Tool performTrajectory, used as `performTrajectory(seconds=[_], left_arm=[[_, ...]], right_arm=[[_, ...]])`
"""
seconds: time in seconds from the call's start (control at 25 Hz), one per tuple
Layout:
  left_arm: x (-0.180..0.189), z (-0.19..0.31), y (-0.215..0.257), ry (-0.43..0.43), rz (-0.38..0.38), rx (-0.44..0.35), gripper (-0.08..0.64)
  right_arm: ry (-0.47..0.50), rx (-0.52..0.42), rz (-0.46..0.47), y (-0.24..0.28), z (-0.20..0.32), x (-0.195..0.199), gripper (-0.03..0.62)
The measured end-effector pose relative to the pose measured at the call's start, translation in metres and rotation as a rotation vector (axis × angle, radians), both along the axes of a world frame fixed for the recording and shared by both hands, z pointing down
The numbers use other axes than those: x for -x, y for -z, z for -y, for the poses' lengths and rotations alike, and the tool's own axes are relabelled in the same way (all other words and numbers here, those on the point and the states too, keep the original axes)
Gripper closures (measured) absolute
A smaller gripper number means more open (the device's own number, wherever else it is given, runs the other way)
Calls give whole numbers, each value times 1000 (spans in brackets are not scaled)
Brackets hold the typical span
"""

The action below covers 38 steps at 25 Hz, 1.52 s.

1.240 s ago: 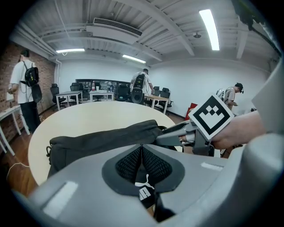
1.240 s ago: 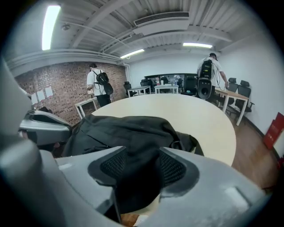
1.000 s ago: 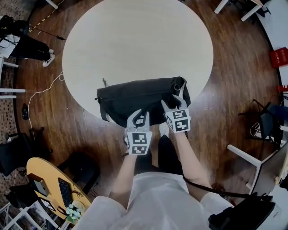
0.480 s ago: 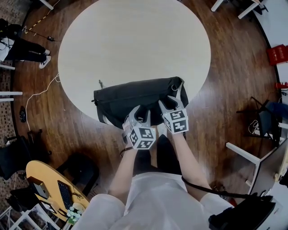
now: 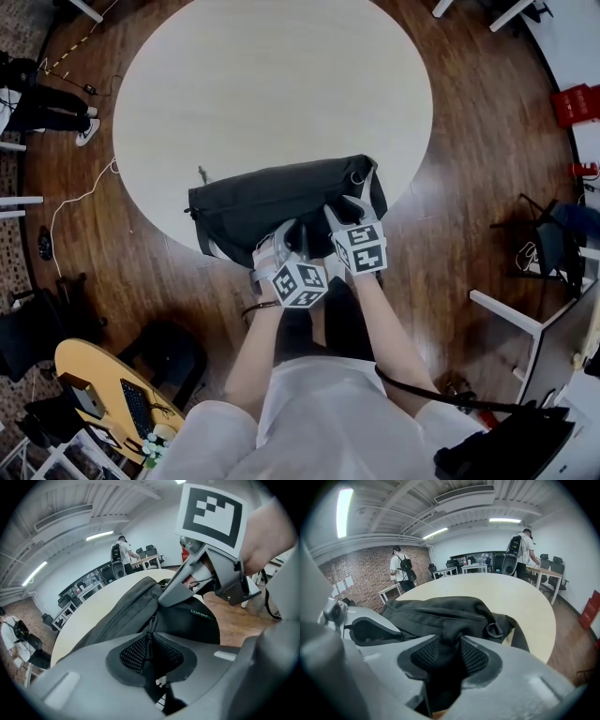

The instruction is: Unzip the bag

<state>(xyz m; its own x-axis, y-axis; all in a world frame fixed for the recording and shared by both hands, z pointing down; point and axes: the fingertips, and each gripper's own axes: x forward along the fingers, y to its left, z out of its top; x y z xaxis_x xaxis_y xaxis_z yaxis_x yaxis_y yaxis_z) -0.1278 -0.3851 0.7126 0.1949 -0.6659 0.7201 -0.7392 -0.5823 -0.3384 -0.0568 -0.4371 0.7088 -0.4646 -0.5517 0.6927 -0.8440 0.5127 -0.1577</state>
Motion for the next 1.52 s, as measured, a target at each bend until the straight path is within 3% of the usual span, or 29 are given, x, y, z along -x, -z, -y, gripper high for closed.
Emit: performTrajectory(seconds=[0.4,0.8,1.52], left_arm=[[14,-6,10,101,-122,22,511],[38,-10,25,78,-186,20,514],[176,-24,31,236,-118,-3,514]], right_arm=[[-14,2,1,0,1,-3,471],[-20,8,-10,0,2,-4,476],[-54,-1,-42,-3,3,-4,483]])
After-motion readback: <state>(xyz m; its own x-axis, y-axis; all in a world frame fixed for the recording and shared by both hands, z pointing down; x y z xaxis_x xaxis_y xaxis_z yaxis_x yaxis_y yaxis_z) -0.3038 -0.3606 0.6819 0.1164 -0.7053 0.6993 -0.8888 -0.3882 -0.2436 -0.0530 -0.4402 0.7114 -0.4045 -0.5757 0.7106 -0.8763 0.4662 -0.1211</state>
